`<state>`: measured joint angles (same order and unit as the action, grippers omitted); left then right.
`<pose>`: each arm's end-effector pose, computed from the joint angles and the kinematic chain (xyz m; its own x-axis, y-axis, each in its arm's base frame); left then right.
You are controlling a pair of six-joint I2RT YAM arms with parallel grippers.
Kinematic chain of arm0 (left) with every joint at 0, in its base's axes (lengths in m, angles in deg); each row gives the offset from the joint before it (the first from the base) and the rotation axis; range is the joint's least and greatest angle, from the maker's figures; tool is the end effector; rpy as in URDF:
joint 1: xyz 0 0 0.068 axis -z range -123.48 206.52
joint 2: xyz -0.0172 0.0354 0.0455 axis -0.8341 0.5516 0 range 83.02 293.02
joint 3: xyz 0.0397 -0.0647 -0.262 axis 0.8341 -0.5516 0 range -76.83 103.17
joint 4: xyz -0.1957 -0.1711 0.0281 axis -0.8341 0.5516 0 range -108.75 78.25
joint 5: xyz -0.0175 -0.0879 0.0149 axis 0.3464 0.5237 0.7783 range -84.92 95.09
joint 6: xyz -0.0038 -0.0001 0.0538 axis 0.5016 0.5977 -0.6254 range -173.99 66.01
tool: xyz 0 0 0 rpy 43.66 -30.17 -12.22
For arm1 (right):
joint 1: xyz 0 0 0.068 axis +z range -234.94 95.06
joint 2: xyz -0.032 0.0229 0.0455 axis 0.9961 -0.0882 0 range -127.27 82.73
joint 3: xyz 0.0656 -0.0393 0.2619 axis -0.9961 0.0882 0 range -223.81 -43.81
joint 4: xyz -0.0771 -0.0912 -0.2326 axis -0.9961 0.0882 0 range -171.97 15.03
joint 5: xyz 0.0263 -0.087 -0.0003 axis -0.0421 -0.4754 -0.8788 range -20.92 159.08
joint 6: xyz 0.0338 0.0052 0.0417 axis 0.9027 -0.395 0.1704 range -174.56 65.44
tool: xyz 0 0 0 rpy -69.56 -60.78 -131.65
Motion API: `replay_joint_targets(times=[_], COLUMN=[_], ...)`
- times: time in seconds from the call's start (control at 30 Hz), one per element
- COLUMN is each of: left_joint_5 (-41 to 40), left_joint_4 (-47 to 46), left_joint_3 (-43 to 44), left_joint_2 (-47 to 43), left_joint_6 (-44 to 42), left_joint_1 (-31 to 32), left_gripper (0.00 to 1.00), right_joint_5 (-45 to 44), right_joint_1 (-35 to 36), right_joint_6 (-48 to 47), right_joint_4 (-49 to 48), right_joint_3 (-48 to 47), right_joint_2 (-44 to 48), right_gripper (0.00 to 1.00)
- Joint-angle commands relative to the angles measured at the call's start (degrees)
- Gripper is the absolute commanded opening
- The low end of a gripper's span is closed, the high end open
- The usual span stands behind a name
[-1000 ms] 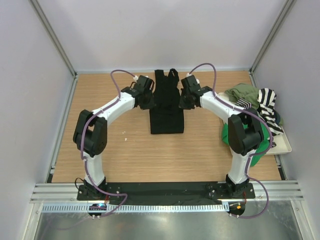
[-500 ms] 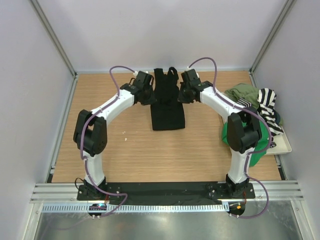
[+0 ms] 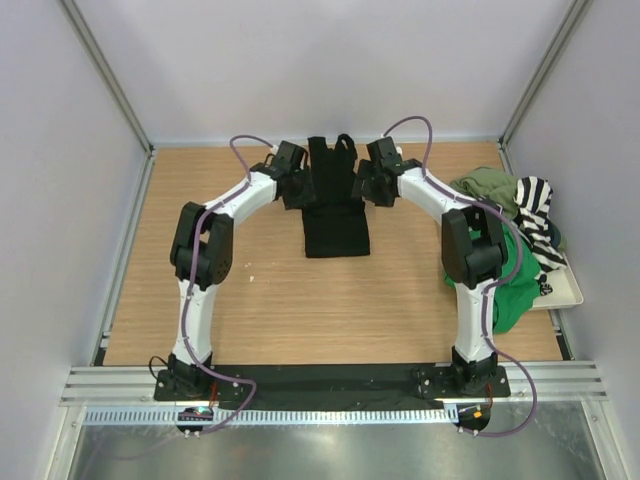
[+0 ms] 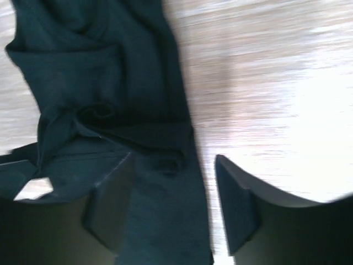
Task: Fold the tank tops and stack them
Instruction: Fold the tank top
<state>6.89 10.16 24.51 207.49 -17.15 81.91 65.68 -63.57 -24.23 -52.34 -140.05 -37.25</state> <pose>0.4383 -0.2092 0.2037 -0.8375 -0.2659 -0.4774 -0.0701 0.9187 -0.3887 0.4345 0.1677 0.2106 -0.8121 0.2235 -0.5390 0.0918 0.9612 0.2602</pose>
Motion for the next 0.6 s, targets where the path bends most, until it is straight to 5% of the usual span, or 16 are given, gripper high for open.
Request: replay_joint_targets(times=[0.0, 0.13, 0.3, 0.57], left_joint_5=[2.77, 1.71, 4.61, 9.27], left_joint_4=[-2.53, -8.24, -9.48, -14.75], left_joint_3=[0.71, -10.53, -21.61, -33.48], left_joint_2=[-3.25, -12.56, -21.71, -25.32], left_joint_6=[-0.89, -0.28, 1.39, 5.17], left_joint_1=[-1.30, -1.22, -0.69, 2.73], left_gripper=[0.52, 0.76, 0.76, 0.67], right_joint_5=[-1.61, -1.17, 9.07, 19.39], right_joint_1=[-0.53, -0.71, -0.97, -0.89], right_joint_6=[0.17, -0.09, -0.01, 1.40], right_joint_4=[-6.13, -10.90, -19.07, -22.94], right_joint_3=[2.96, 13.70, 30.57, 39.11], right_joint_2=[4.83, 15.27, 25.14, 24.10], right_gripper=[0.73, 0.75, 0.71, 0.54])
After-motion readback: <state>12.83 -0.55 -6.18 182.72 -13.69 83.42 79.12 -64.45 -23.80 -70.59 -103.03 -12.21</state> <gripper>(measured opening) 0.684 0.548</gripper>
